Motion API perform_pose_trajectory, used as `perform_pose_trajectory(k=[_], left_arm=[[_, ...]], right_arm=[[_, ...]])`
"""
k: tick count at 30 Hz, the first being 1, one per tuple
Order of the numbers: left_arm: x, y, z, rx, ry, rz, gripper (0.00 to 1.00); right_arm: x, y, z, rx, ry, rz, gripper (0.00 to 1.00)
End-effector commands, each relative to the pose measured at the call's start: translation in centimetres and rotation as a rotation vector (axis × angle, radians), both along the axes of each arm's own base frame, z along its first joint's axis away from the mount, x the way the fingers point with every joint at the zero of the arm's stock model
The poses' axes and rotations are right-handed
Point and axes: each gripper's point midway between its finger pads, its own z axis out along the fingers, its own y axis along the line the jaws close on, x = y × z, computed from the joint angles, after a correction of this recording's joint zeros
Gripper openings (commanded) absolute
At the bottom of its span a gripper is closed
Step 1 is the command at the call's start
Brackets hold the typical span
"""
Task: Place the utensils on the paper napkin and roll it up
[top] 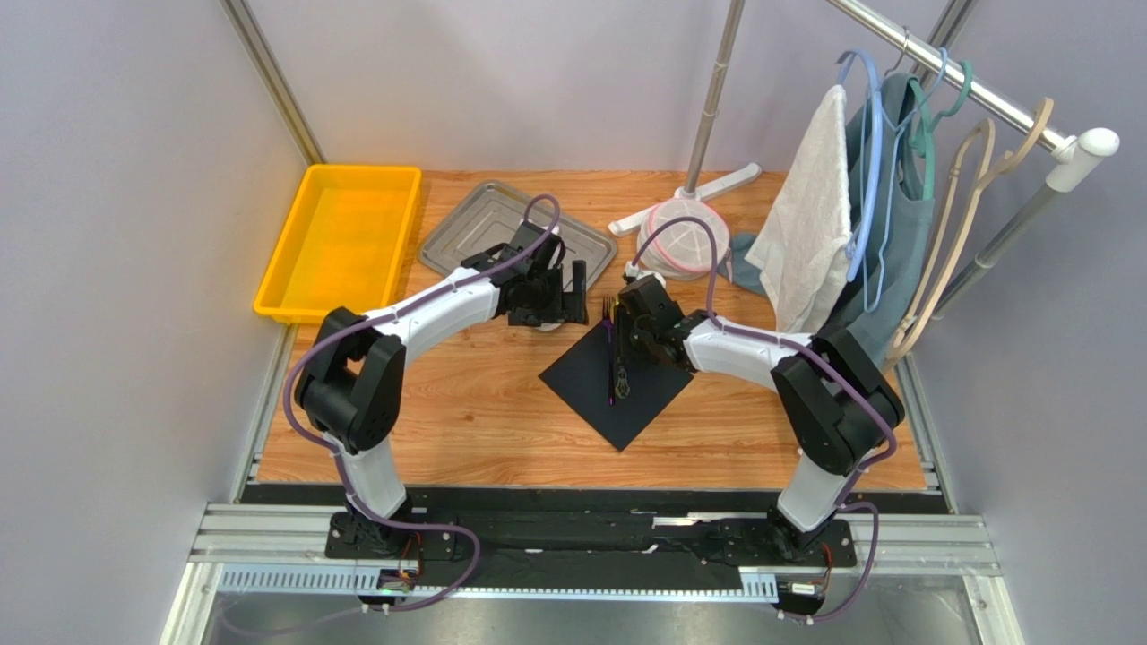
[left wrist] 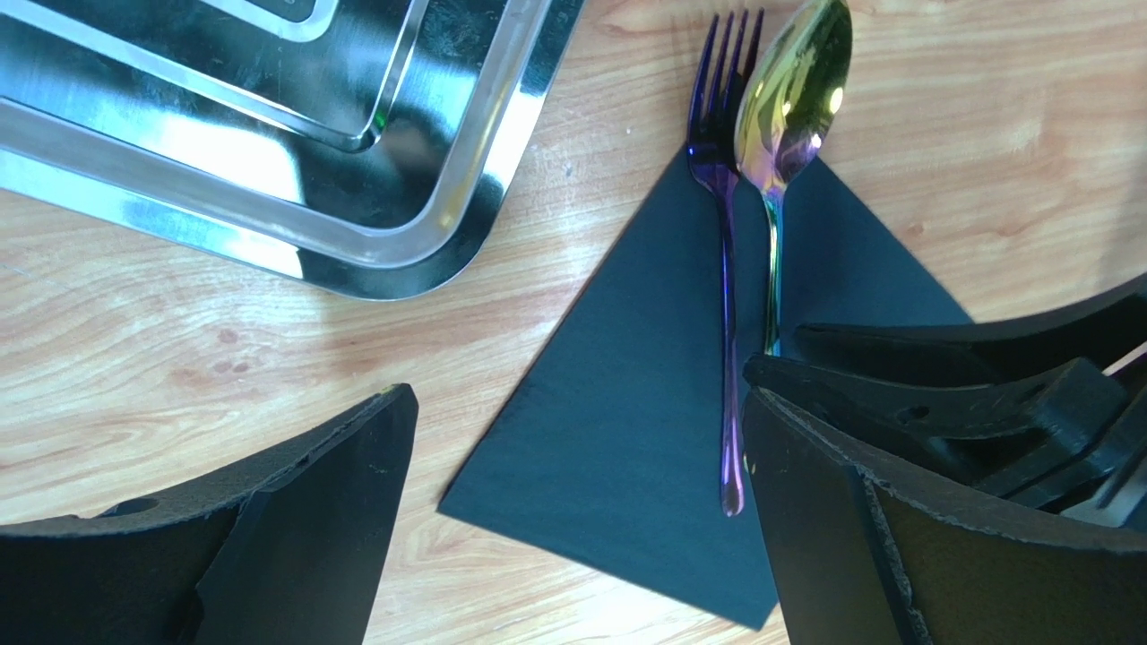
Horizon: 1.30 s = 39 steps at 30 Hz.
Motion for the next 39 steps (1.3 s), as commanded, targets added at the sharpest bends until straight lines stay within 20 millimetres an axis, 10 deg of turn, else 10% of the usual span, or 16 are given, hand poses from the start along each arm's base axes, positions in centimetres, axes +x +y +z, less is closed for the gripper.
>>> perform_pose_trajectory(k=[1,6,18,39], left_arm=[[-0.2,0.1,2.9,-0.034,-0.093,-0.102,0.99],[-2.2,0.4,3.4,-0.01,-0.137,-0.327,0.89],[-5.2,0.6,-0.8,-0.002,-0.03,-0.53,0.6],[-11.3,-2.1,2.5,-0.139,-0.525,-1.117,0.59]], right_arm=[[1.1,0.9,5.1,0.056,-0.086,0.034,0.37],[0.1,0.6,8.4,0.058,-0.1,0.149,0.39],[-3.9,-2.9,3.7,-0.05,0.053,0.302,0.32],[-6.8,-2.6,-1.3,0.012,0.216,0.322,0.14]])
